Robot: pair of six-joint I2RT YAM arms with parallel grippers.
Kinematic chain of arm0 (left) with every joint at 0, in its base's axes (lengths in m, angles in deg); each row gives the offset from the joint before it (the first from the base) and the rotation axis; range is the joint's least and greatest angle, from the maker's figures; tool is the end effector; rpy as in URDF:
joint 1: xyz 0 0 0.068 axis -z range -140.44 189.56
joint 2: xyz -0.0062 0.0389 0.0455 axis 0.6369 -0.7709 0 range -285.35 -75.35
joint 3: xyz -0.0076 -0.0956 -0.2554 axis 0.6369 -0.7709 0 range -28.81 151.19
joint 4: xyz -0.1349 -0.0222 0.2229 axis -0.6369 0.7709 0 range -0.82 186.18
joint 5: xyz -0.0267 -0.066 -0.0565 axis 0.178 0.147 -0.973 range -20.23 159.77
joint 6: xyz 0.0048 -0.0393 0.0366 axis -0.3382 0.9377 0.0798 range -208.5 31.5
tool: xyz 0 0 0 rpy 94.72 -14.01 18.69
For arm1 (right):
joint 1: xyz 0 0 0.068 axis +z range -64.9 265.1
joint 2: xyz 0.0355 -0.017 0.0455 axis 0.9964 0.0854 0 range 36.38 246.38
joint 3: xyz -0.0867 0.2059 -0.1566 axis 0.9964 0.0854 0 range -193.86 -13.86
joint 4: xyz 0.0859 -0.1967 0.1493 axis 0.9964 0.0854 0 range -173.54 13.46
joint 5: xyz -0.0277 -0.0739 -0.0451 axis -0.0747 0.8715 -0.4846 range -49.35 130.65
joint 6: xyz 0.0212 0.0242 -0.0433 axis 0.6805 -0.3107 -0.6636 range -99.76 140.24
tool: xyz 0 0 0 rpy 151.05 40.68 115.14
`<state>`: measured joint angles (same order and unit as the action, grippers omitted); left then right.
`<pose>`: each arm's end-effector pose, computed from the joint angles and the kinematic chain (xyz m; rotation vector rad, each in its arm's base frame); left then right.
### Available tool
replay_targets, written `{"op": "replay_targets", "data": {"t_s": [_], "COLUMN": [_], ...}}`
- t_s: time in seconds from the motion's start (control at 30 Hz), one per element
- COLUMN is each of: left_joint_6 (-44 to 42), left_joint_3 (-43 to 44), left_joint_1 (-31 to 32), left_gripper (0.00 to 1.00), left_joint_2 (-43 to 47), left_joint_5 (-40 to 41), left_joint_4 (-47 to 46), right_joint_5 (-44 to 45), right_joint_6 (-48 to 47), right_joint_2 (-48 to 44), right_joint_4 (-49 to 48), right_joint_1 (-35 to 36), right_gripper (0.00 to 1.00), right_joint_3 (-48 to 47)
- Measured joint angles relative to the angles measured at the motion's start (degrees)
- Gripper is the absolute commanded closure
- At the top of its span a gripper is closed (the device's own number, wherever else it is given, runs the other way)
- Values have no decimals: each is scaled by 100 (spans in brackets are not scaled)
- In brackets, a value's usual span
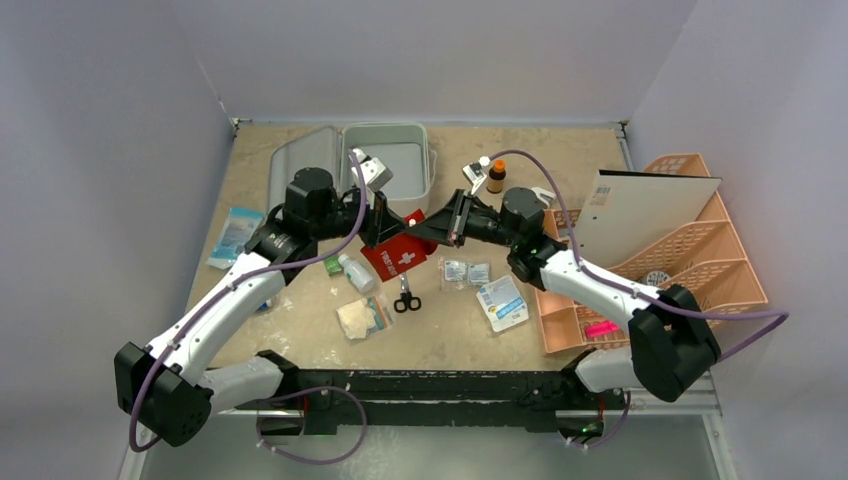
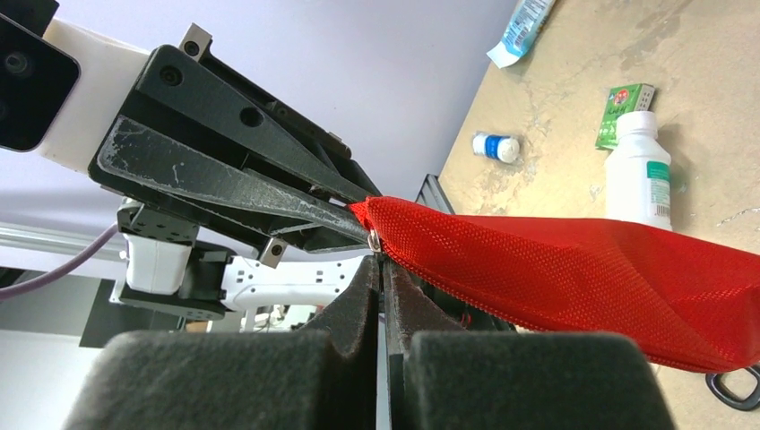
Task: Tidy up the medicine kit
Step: Zip the medicine pouch.
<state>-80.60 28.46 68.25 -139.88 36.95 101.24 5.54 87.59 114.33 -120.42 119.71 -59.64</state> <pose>0.2146 -0.1394 0.3460 0.7451 1.8263 -0.9696 0.2411 0.1912 0.3005 -0.0826 1.8266 1.8034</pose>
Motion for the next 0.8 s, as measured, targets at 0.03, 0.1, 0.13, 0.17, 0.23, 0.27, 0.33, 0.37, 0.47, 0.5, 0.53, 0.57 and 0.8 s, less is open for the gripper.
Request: {"op": "replay_targets", "data": {"t_s": [0.03, 0.1, 0.13, 0.17, 0.23, 0.27, 0.33, 0.37, 0.47, 0.5, 0.53, 0.57, 0.8], "left_joint_6": [9, 24, 24, 22, 9, 7, 11, 15, 50, 57, 74, 101, 352], "left_joint_3": [-2, -2, 0, 7, 66, 111, 199, 234, 337, 361, 389, 417, 708], "left_joint_1": [0, 0, 0, 0, -22, -37, -55, -55, -55, -55, -55, -55, -55], "left_gripper": [100, 100, 100, 100, 100, 100, 100, 100, 100, 100, 100, 100, 100], "left_joint_2": [4, 4, -2, -7, -31, -44, -74, -90, -146, -166, -190, -219, -426], "left_joint_5": [-2, -9, -11, -11, 11, 24, 48, 57, 68, 70, 70, 74, 127], "left_joint_4": [-2, 4, 13, 39, 74, 94, 133, 166, 286, 328, 376, 420, 839], "right_joint_5": [-20, -48, -57, -50, -17, 22, 175, 275, 463, 540, 595, 656, 1679], "right_joint_6": [7, -7, -57, -98, -409, -619, -1060, -1296, -1945, -2166, -2389, -2568, -3753], "right_joint_2": [0, 0, -9, -26, -129, -205, -402, -538, -909, -1003, -1073, -1115, -1106], "right_joint_4": [-26, -39, -17, 66, 577, 955, 1711, 2057, 2861, 3097, 3318, 3484, 4638], "right_joint_1": [-4, -15, -17, -24, -61, -74, -94, -94, -98, -96, -85, -70, 514], "right_gripper": [99, 83, 77, 72, 63, 60, 55, 54, 50, 50, 49, 48, 51], "right_joint_3": [22, 37, 35, 35, 31, 2, -127, -219, -586, -758, -951, -1104, -2072]}}
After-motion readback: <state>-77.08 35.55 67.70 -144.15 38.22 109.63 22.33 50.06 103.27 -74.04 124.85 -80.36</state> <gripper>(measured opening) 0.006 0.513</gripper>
